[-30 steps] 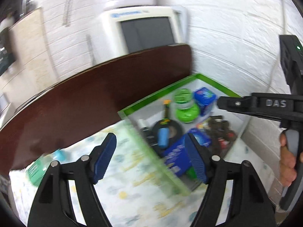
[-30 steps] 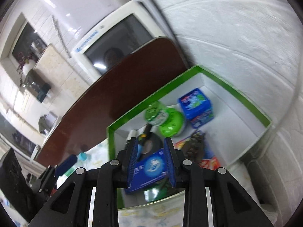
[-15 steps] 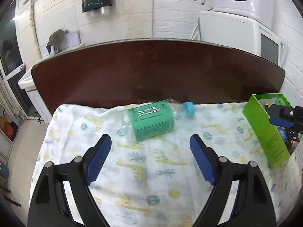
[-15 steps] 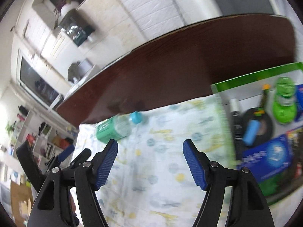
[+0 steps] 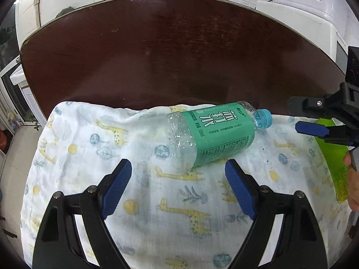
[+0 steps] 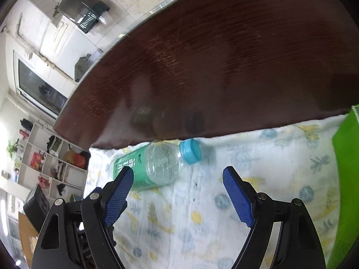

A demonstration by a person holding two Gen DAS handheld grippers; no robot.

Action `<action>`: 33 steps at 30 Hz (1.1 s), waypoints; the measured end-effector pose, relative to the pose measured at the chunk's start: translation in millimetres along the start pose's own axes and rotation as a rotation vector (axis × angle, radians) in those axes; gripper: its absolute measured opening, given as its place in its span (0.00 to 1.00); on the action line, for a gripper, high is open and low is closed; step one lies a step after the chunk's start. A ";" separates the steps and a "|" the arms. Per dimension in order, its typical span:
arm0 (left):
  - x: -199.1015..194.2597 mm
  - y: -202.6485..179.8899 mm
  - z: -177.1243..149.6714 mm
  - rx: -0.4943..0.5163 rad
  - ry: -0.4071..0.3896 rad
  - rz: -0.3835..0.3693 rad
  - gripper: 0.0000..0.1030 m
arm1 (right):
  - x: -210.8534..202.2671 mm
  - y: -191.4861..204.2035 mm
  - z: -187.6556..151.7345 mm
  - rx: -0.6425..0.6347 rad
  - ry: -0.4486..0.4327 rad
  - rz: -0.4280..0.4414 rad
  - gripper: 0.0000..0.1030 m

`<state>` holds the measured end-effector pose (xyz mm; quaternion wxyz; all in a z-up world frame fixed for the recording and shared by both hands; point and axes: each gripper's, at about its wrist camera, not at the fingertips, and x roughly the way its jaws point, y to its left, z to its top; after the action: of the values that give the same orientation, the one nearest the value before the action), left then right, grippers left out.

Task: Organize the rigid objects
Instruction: 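Withdraw the right tool and reach to the green-labelled water bottle, then grasp the water bottle across its middle with the right tool and lift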

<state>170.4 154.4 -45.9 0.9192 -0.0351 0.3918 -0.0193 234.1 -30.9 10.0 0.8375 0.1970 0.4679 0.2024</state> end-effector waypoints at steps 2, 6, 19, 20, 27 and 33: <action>5.3 1.5 3.3 -0.005 -0.001 -0.015 0.82 | 11.5 -2.3 4.7 0.013 0.017 -0.001 0.81; 14.6 2.4 9.0 0.001 0.001 -0.040 0.82 | 25.9 -6.0 11.0 0.030 0.038 0.032 0.81; 33.6 -16.4 34.6 0.097 -0.009 -0.103 0.72 | 52.9 -6.8 13.7 0.043 0.096 0.100 0.81; 33.4 -18.4 35.8 0.107 -0.016 -0.096 0.72 | 53.8 -2.2 12.0 0.023 0.087 0.078 0.81; 19.5 -24.7 40.6 0.115 -0.033 -0.099 0.70 | 47.2 9.6 4.1 -0.011 0.062 0.042 0.81; -16.5 -43.2 47.9 0.146 -0.081 -0.110 0.70 | 15.4 11.5 2.6 -0.027 0.003 0.036 0.81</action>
<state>193.2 114.8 2.5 0.9319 0.0099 0.3494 -0.0968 242.0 -13.5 6.4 0.8356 0.1938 0.4627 0.2241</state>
